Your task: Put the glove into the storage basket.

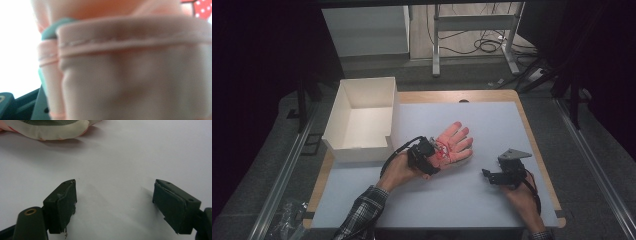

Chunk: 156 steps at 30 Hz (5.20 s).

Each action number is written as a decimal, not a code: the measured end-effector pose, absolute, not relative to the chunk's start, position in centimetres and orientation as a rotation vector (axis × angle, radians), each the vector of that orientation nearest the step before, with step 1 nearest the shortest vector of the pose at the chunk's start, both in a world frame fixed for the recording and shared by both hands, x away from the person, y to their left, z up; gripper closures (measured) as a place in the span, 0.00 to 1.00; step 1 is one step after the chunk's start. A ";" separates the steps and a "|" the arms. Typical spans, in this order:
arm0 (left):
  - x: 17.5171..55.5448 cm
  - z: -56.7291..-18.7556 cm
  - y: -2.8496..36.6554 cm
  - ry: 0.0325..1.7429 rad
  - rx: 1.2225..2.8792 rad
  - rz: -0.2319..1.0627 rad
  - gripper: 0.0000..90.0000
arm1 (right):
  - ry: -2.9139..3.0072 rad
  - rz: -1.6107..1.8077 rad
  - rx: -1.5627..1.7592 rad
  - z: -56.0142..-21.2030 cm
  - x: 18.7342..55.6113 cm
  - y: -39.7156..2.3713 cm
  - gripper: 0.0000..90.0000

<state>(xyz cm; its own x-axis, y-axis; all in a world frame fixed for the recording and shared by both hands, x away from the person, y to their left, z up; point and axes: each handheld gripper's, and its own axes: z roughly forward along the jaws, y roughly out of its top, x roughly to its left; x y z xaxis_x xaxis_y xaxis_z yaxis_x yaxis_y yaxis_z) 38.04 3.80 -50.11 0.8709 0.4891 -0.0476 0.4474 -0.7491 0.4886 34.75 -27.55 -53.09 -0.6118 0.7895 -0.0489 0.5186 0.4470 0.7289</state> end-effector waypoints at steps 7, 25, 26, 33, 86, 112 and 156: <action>38.1 -49.0 3.1 0.690 2.539 0.137 0.45 | 2.320 0.972 1.105 -53.1 34.7 -27.5 0.22; 39.7 -44.2 3.8 0.813 2.468 0.234 0.44 | 2.319 0.976 1.104 -53.1 34.7 -27.5 0.22; 39.9 -43.9 3.9 0.826 2.462 0.237 0.44 | 2.318 0.975 1.105 -53.1 34.7 -27.5 0.22; 40.9 -42.0 4.8 0.881 2.439 0.263 0.44 | 2.317 0.975 1.102 -53.1 34.7 -27.5 0.22; 45.0 -38.1 22.8 1.620 2.106 0.522 0.42 | 2.318 0.975 1.104 -53.1 34.7 -27.5 0.22; 48.1 -46.3 21.9 1.772 2.125 0.397 0.41 | 2.317 0.975 1.104 -53.1 34.7 -27.5 0.22; 48.0 -46.3 21.8 1.731 2.257 0.183 0.03 | 2.317 0.974 1.103 -53.1 34.7 -27.5 0.22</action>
